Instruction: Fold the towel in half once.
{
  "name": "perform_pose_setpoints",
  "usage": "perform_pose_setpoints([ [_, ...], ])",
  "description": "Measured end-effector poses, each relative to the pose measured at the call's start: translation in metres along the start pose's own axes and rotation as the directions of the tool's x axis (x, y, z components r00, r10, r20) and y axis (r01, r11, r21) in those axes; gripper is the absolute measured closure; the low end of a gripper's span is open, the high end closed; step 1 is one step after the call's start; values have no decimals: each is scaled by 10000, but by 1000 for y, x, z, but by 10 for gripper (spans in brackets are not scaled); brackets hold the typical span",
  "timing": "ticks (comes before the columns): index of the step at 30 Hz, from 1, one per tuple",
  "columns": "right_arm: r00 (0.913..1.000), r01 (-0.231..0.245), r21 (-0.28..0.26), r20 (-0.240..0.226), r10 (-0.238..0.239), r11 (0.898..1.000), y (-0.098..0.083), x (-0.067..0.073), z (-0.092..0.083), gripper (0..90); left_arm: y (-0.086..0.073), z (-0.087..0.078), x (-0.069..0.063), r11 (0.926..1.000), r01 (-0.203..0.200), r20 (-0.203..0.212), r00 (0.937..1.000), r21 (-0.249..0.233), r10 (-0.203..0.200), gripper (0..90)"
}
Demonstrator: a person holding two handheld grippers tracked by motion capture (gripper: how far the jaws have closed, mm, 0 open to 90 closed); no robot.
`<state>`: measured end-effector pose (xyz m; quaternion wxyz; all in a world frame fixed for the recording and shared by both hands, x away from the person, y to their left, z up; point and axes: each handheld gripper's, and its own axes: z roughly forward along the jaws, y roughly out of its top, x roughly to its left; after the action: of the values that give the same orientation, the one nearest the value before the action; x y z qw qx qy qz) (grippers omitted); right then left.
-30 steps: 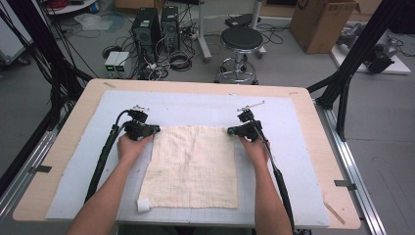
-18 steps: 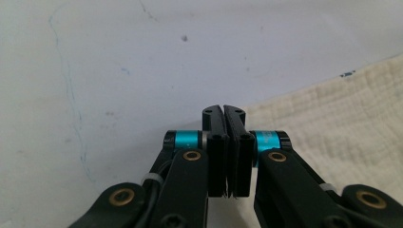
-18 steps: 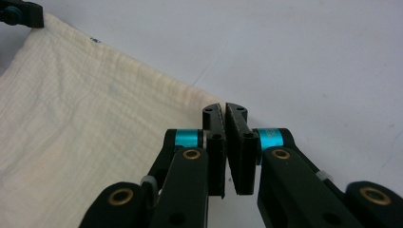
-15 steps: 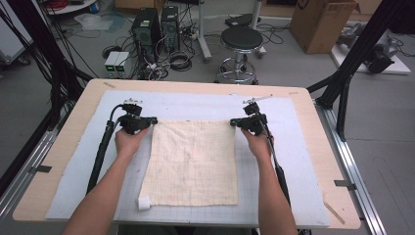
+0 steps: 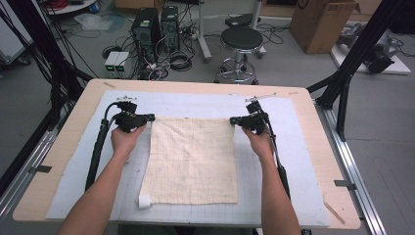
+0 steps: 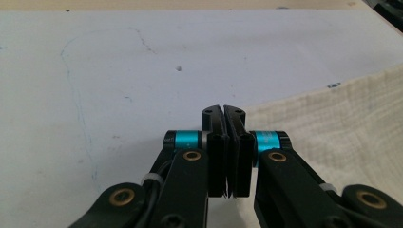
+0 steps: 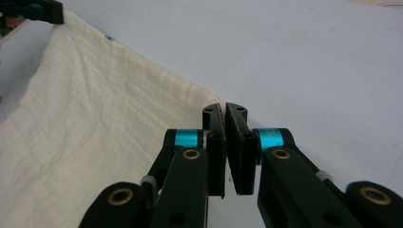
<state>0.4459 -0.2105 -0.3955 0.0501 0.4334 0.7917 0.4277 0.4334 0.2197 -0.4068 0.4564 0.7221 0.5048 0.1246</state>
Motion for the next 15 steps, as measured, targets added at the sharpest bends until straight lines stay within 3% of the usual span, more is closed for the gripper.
perform_pose_setpoints([
  [6,9992,166,-104,-350,-170,9998,1,4,-8,869,1,-8,-4,9996,-295,219,9993,-45,296,876],
  [10,9980,327,100,-554,-321,9994,-1,7,-14,869,0,-14,-5,9998,-132,436,9990,-122,137,876],
  [15,9959,399,85,-819,-390,9992,-2,9,-21,869,-4,-20,-10,9993,-350,680,9970,-132,358,877],
])
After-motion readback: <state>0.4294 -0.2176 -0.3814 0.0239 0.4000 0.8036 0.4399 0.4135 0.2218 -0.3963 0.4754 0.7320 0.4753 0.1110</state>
